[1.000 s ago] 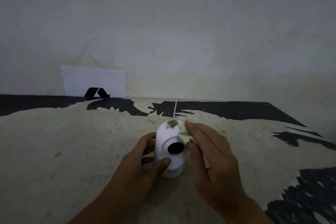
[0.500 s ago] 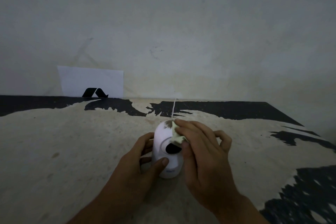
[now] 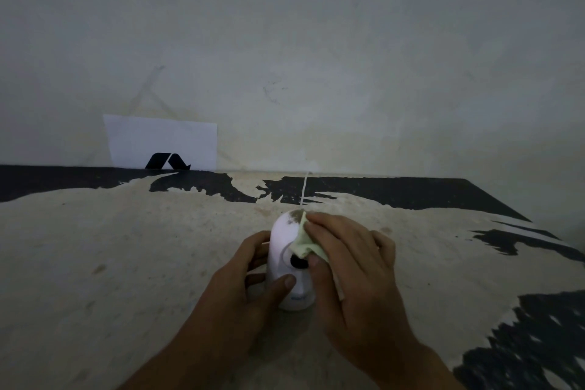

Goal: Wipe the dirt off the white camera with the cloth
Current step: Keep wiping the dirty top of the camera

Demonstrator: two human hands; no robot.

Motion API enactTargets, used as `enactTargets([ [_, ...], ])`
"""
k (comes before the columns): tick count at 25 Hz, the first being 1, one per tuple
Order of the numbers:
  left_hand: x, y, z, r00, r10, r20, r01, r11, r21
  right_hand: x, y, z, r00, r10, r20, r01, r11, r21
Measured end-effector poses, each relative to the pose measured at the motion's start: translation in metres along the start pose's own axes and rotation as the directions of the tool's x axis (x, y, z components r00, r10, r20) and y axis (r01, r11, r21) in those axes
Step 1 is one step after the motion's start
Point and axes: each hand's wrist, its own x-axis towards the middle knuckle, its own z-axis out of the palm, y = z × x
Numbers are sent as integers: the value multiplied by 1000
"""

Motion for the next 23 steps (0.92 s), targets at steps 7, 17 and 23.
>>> enactTargets([
  [7, 0, 0, -1, 1000, -9, 18, 9, 1000, 26, -3, 3, 3, 995, 80, -56, -79, 996, 31],
  [17, 2, 0, 0, 1000, -27, 4, 27, 999, 45, 1, 5, -3, 992, -126, -4, 126, 990, -68],
  [23, -1, 3, -1, 1000, -13, 14, 13, 1000, 17, 0, 9, -6, 997, -35, -73, 31, 998, -60],
])
